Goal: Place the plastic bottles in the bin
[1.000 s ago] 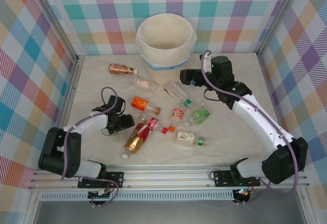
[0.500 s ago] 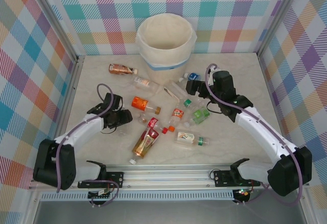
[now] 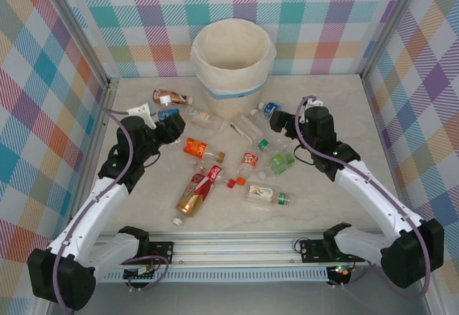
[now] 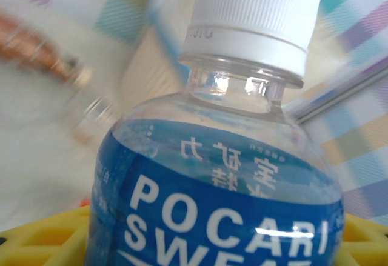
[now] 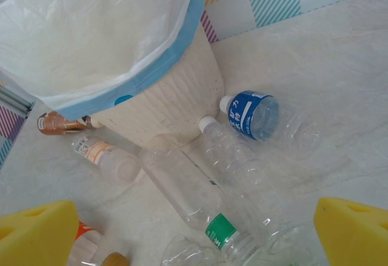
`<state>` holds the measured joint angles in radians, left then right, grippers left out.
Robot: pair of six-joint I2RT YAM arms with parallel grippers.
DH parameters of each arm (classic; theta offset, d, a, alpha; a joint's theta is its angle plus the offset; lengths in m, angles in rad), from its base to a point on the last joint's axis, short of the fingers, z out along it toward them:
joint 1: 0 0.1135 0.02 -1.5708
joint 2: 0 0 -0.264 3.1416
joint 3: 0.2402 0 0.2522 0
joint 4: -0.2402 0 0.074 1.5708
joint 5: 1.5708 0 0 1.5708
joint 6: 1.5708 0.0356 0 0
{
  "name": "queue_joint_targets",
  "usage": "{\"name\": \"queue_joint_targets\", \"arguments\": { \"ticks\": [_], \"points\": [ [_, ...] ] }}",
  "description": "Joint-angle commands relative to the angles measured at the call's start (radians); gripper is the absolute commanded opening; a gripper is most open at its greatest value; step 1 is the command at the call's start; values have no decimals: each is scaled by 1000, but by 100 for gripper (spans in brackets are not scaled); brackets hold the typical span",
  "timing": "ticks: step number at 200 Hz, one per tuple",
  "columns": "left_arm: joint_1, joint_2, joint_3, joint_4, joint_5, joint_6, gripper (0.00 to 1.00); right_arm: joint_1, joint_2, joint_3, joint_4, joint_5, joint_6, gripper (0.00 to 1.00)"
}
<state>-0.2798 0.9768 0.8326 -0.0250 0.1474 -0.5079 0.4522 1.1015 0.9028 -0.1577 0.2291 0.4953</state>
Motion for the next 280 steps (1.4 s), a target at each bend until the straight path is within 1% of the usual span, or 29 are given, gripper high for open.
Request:
{"name": "queue_joint_targets", "arguments": {
  "ticks": [1, 22, 60, 95, 123, 135, 152, 171, 189, 205, 237, 252, 267, 280],
  "points": [
    [-32, 71, 126, 267, 73, 13, 43, 3, -35, -17, 57, 21, 26, 100],
    [-44, 208, 270, 340, 95, 46, 43, 3, -50, -28, 79, 11, 31, 100],
    [-63, 430, 526, 370, 53, 87, 43, 3, -77, -40, 96, -34, 53, 100],
    [-80, 618, 678, 441, -82, 75, 43, 3, -98, -79, 130, -37, 81, 100],
    [-88, 731, 810, 412, -156, 86, 43, 3, -91, -76, 123, -45, 84, 100],
    [-93, 758, 837, 389, -193, 88, 43, 3, -89, -75, 117, -43, 83, 100],
    [-101, 782, 834, 367, -279, 78, 44, 3, -89, -74, 106, -40, 81, 100],
    [-104, 818, 847, 356, -334, 75, 44, 3, -86, -74, 106, -42, 82, 100],
    [-105, 867, 898, 321, -338, 75, 45, 3, -81, -74, 107, -49, 88, 100],
    [-105, 909, 956, 281, -309, 75, 46, 3, -80, -74, 106, -54, 94, 100],
    [-107, 970, 1068, 157, -312, 57, 47, 3, -86, -82, 93, -47, 98, 100],
    [-106, 998, 1125, 85, -325, 52, 48, 3, -88, -85, 87, -45, 100, 100],
    [-106, 1030, 1200, -27, -329, 53, 48, 3, -89, -85, 78, -43, 100, 100],
    [-108, 1061, 1262, -125, -339, 46, 51, 3, -92, -85, 63, -42, 102, 100]
  ]
}}
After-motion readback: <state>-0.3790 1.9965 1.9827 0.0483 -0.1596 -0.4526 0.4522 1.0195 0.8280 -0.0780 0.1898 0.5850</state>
